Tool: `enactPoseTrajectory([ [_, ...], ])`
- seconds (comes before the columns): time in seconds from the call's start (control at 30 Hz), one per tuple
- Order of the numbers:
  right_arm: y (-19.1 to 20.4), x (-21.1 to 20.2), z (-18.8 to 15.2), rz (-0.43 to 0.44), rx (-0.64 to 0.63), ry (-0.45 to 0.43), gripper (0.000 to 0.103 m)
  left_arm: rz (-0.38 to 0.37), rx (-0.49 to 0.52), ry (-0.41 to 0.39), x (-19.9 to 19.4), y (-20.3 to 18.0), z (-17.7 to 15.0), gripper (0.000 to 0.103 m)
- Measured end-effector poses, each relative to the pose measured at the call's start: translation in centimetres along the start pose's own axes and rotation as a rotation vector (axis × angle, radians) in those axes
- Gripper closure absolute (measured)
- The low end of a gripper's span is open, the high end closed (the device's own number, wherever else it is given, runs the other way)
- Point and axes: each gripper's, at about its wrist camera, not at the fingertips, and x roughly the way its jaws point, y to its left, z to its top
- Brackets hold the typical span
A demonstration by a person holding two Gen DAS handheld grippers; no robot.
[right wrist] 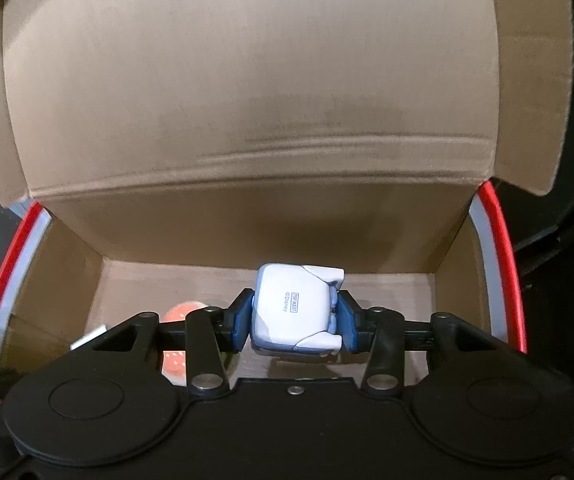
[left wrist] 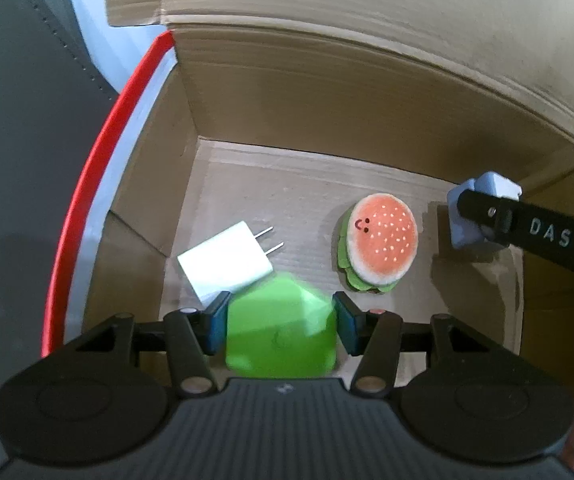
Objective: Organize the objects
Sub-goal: 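Carry the green block in the left tool while the right tool carries the white cube into the shoebox, then open the left gripper releasing the green block while the right gripper releases the white cube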
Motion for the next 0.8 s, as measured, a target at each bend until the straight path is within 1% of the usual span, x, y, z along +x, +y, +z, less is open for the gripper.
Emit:
enactPoseTrajectory([
  [0.13, -0.2, 0.6, -0.3, -0.006, 0.001, 0.03, 0.059, 0.001, 0.0, 0.009, 0.2, -0.1, -0.3, 0.05],
  [0.23, -0.2, 0.3, -0.2, 0.014, 0.007, 0.024, 0.059, 0.001, -0.007, 0.011, 0.0, 0.0, -0.2, 0.05],
  [0.33, -0.2, -0.5, 0.2, 0.016, 0.005, 0.004, 0.059, -0.002, -0.012, -0.002, -0.5, 0.1, 0.0, 0.05],
  [0.43, -0.4, -1.2, 0.6, 0.035, 0.022, 0.0, 0.059, -0.007, -0.014, -0.011, -1.3, 0.3, 0.2, 0.048],
  [0.53, -1.0, -2.8, 1.0, 0.057, 0.039, -0.009, 0.059, -0.013, -0.017, -0.023, -2.1, 0.4, 0.2, 0.046],
  [0.73, -1.9, -6.1, 1.7, 0.102, 0.067, -0.031, 0.058, -0.028, -0.031, -0.042, -3.7, 0.7, 0.2, 0.046],
  [0.77, -1.9, -6.6, 1.7, 0.108, 0.066, -0.034, 0.057, -0.032, -0.032, -0.043, -4.0, 0.7, 0.1, 0.046],
  [0.8, -1.9, -7.0, 1.8, 0.111, 0.064, -0.036, 0.052, -0.038, -0.033, -0.044, -4.1, 0.8, 0.2, 0.045],
])
